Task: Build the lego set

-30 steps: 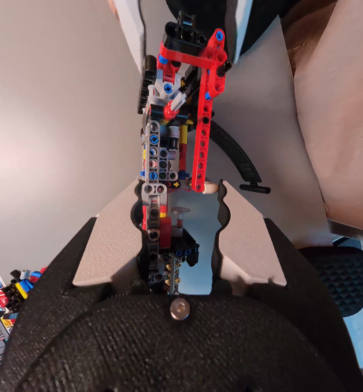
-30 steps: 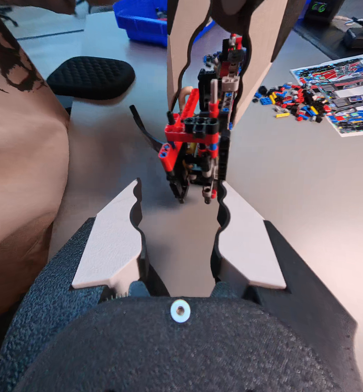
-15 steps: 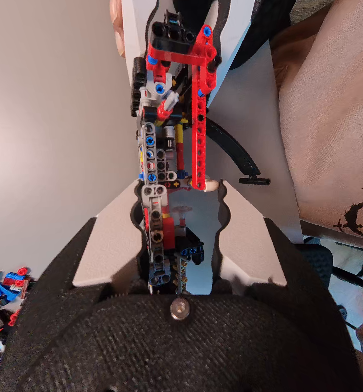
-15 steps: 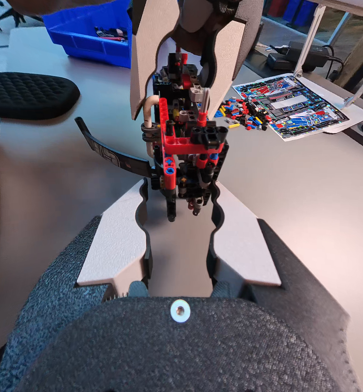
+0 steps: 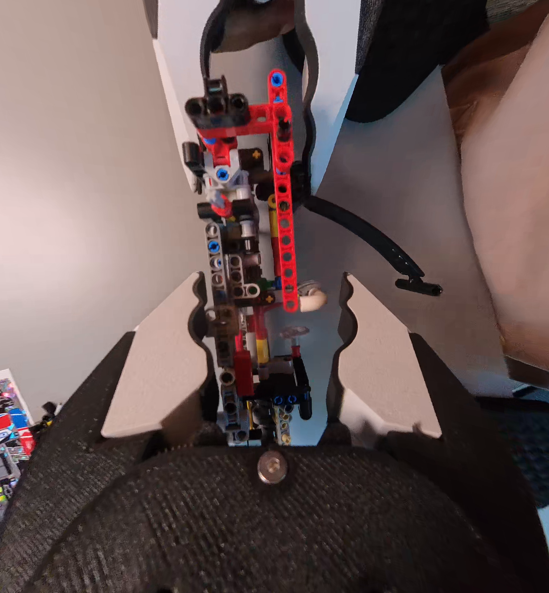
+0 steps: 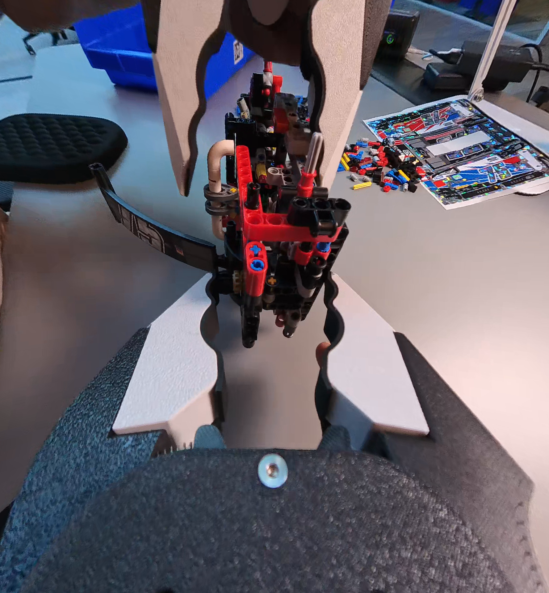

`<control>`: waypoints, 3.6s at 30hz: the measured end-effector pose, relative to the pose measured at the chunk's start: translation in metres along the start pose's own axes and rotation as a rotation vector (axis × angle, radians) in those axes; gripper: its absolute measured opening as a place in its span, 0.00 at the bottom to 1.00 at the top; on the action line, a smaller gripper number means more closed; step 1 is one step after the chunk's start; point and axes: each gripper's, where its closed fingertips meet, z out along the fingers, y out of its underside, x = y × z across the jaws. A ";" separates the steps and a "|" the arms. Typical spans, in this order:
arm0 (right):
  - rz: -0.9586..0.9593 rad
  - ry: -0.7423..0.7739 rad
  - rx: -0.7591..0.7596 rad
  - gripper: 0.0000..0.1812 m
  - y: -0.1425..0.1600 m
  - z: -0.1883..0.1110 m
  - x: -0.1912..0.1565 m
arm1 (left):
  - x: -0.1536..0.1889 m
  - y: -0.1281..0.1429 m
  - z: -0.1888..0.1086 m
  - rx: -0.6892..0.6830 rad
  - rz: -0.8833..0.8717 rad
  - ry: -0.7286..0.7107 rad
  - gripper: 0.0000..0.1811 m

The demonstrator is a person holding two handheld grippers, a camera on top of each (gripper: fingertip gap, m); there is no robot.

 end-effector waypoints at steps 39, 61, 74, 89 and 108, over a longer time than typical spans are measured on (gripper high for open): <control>-0.117 -0.005 0.108 0.19 -0.017 -0.021 -0.012 | 0.007 -0.019 0.020 0.053 0.057 -0.081 0.38; -0.268 0.150 0.069 0.21 0.002 -0.015 -0.020 | 0.000 -0.009 0.036 -0.015 0.131 -0.207 0.34; -0.295 0.173 0.059 0.24 0.001 -0.023 -0.033 | 0.007 -0.006 0.040 -0.039 0.123 -0.192 0.39; 0.343 0.151 0.137 0.12 -0.027 -0.023 -0.030 | 0.003 -0.006 0.040 -0.034 0.115 -0.221 0.34; 0.407 0.147 0.145 0.10 -0.028 -0.026 -0.031 | 0.004 -0.009 0.042 -0.040 0.122 -0.222 0.34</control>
